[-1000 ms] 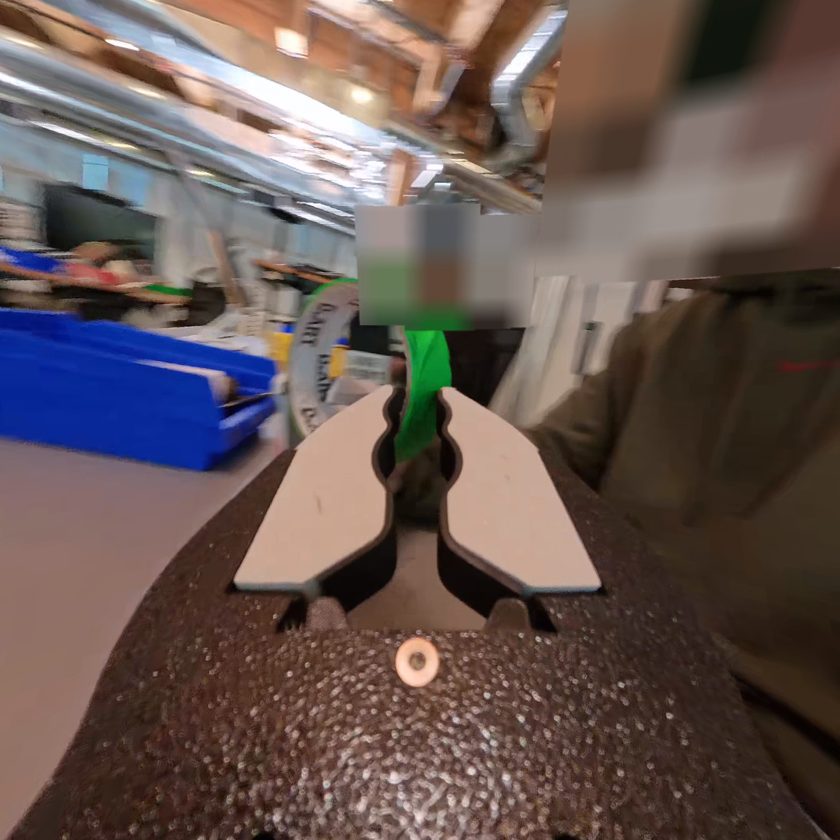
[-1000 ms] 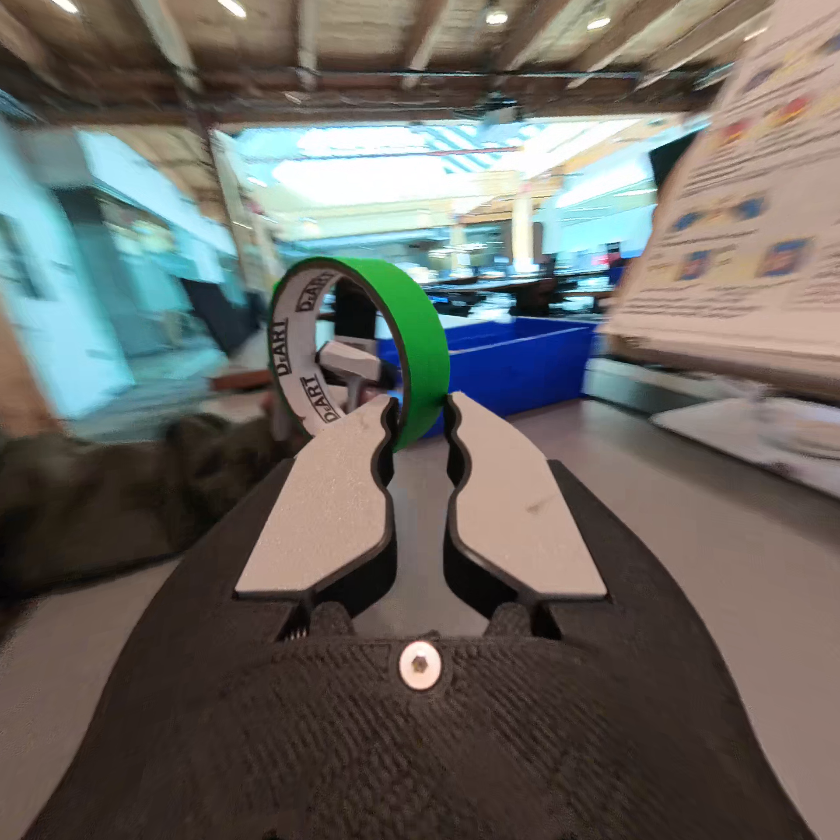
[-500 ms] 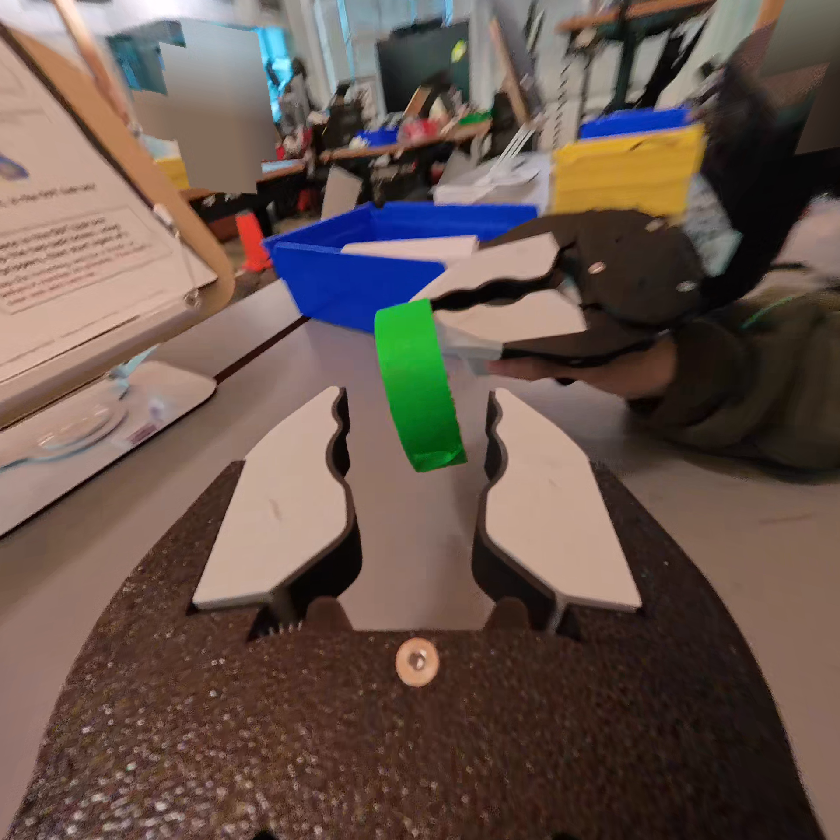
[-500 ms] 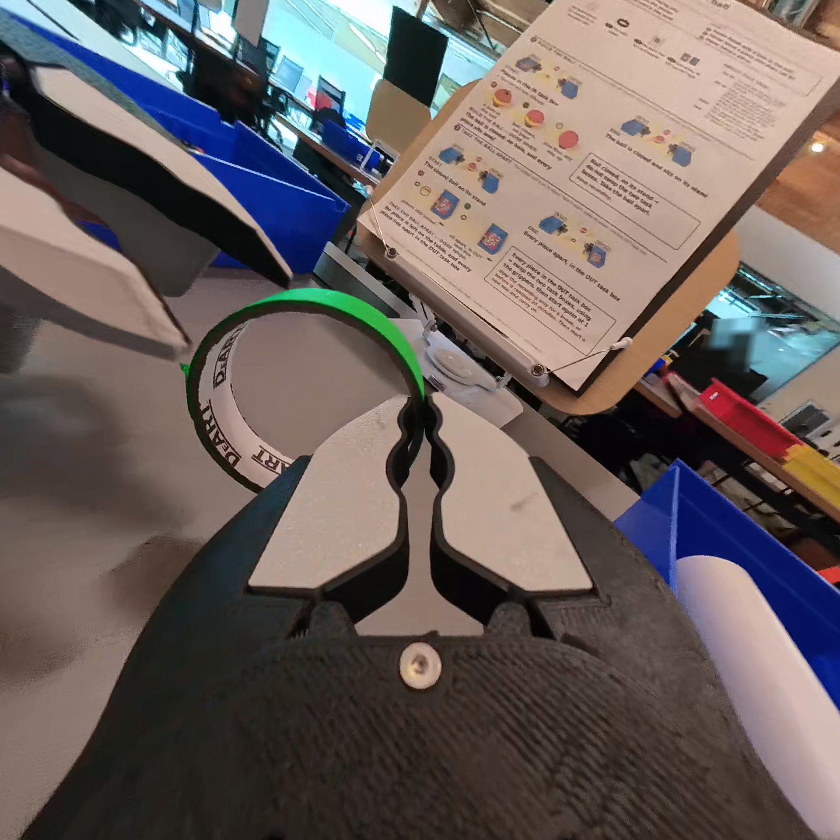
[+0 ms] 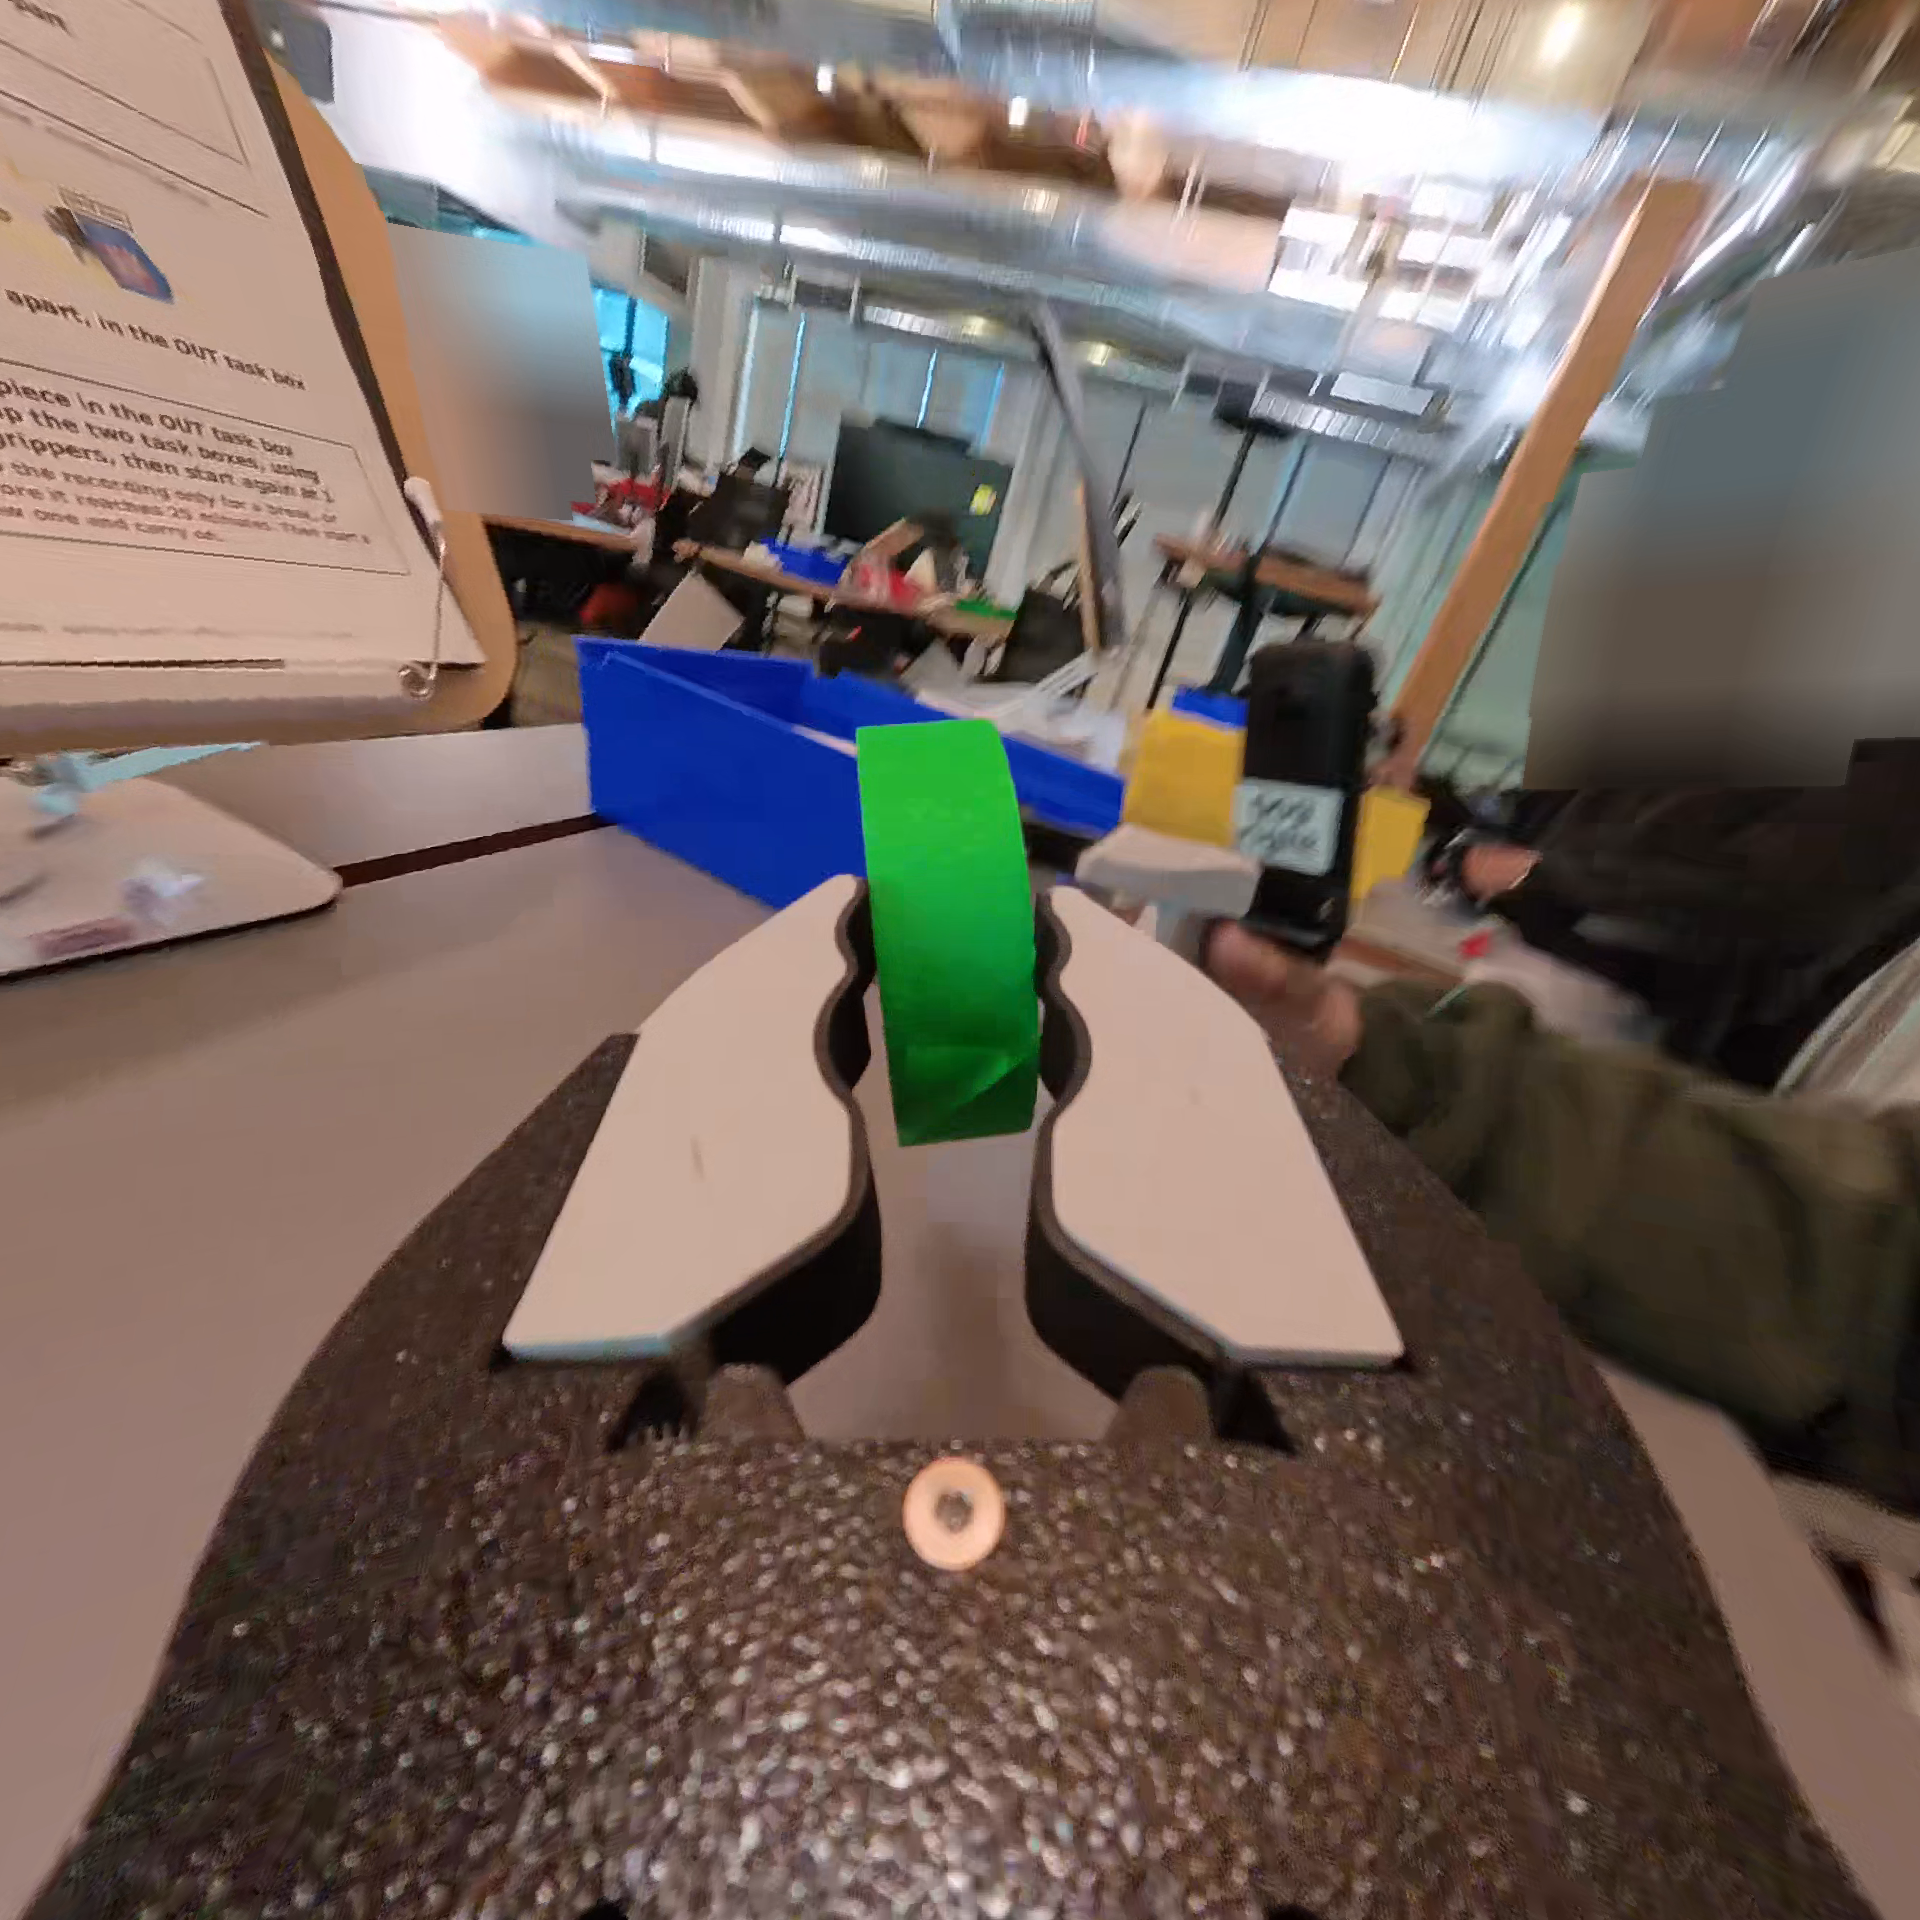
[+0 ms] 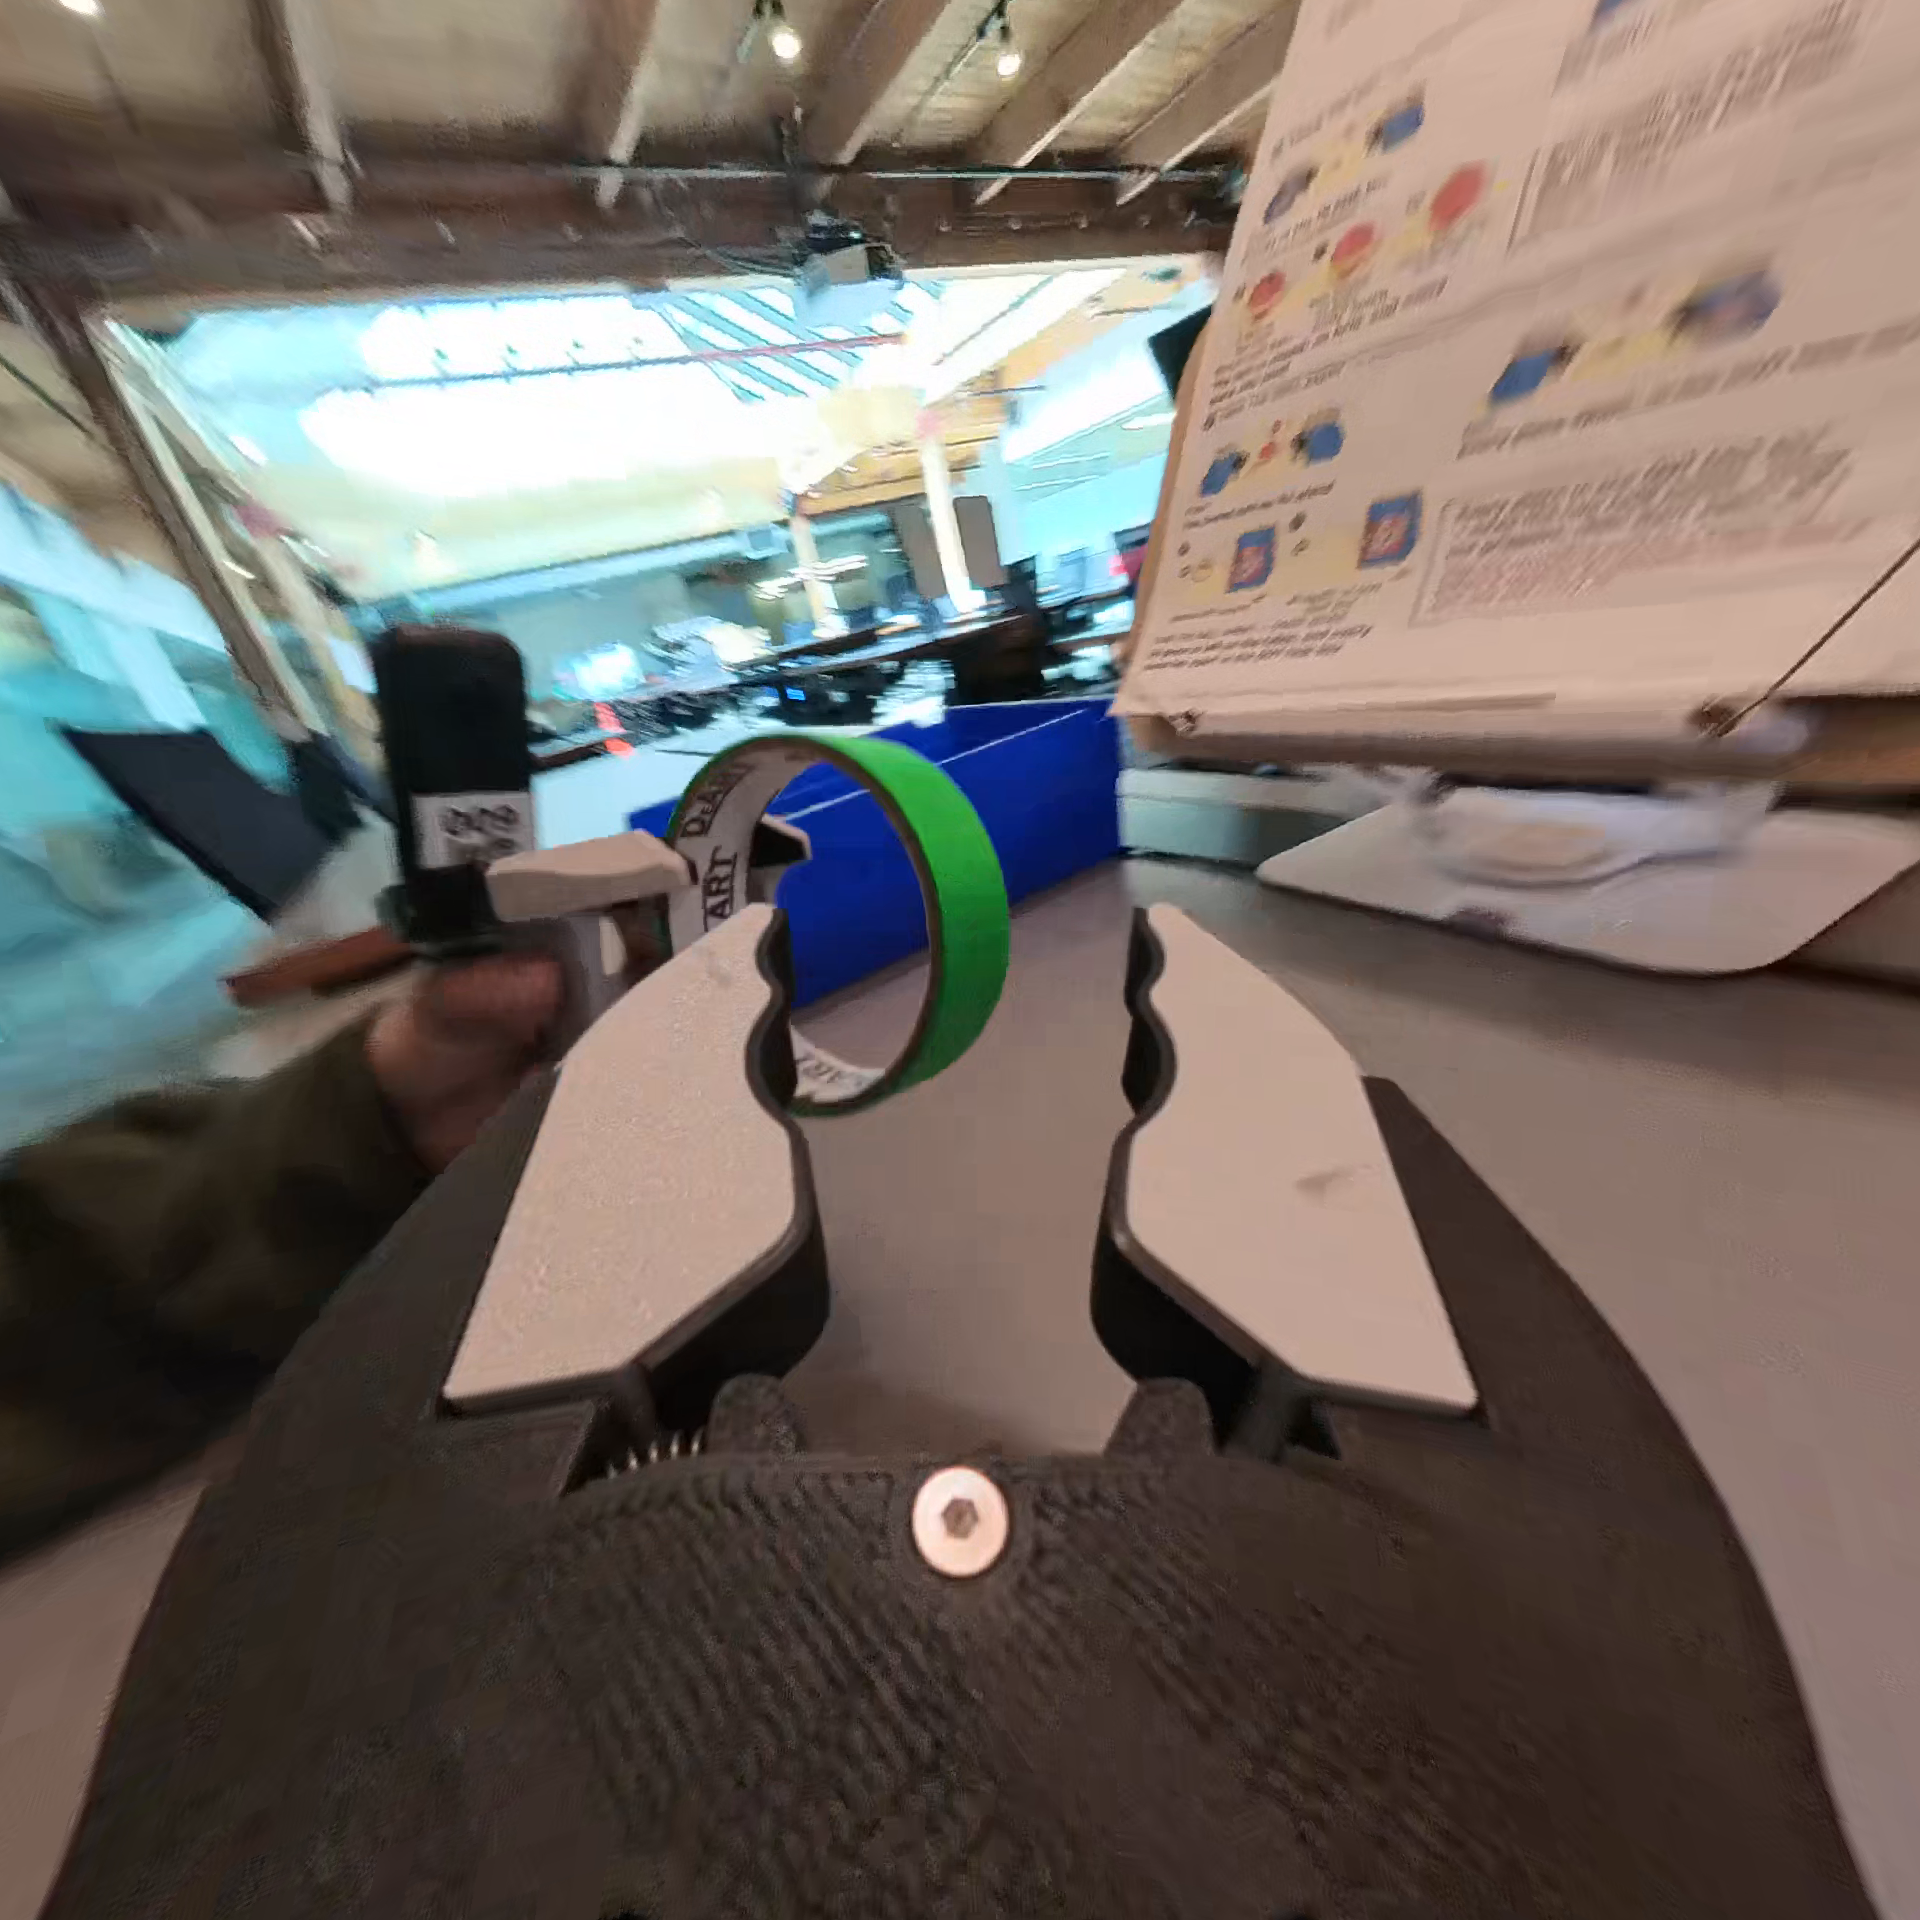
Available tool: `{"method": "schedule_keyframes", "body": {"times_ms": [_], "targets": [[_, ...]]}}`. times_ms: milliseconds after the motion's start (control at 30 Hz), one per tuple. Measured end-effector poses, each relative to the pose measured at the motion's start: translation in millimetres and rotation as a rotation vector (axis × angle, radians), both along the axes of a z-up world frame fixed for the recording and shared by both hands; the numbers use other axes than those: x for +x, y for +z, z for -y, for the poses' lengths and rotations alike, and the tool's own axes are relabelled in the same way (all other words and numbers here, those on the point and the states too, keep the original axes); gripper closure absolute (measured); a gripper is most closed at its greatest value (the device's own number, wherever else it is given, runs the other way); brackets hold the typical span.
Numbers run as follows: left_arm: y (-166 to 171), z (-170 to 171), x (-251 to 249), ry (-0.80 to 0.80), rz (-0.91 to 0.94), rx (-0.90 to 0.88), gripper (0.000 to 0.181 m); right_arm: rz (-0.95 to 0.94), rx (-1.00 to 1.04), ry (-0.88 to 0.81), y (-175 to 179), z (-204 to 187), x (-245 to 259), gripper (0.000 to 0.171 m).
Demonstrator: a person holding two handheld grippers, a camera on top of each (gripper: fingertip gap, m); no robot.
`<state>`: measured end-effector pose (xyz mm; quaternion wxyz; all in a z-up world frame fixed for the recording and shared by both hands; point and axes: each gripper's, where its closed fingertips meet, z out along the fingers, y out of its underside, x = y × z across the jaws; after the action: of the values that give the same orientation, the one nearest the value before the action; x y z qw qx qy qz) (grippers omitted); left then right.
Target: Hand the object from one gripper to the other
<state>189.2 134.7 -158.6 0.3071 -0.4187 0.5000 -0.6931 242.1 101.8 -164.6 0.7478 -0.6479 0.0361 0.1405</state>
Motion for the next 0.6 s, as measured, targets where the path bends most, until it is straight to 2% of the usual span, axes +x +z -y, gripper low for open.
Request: {"method": "schedule_keyframes", "body": {"times_ms": [33,133,200,233,333,467,533,600], "targets": [[4,0,-2,-0.023,0.018,-0.047,0.153,-0.065,0.000,0.055,-2,-1,-4,0.106],[14,5,-7,-0.085,0.075,-0.128,0.153,-0.214,0.026,0.199,-1,-3,-19,0.118],[18,10,-9,-0.118,0.096,-0.142,0.153,-0.244,0.045,0.278,1,-3,-31,0.139],[19,11,-9,-0.119,0.102,-0.131,0.153,-0.247,0.046,0.262,1,-4,-30,0.144],[13,14,-8,-0.107,0.077,-0.039,0.153,-0.165,0.045,0.241,3,-1,-27,0.146],[-9,13,-1,-0.028,-0.016,0.149,0.152,0.026,0.075,0.131,12,5,-19,0.146],[-12,10,1,0.025,-0.006,0.229,0.130,0.165,0.039,0.027,9,4,-12,0.146],[-14,10,1,0.040,-0.010,0.295,0.126,0.293,0.009,0.008,5,4,-15,0.146]]}}
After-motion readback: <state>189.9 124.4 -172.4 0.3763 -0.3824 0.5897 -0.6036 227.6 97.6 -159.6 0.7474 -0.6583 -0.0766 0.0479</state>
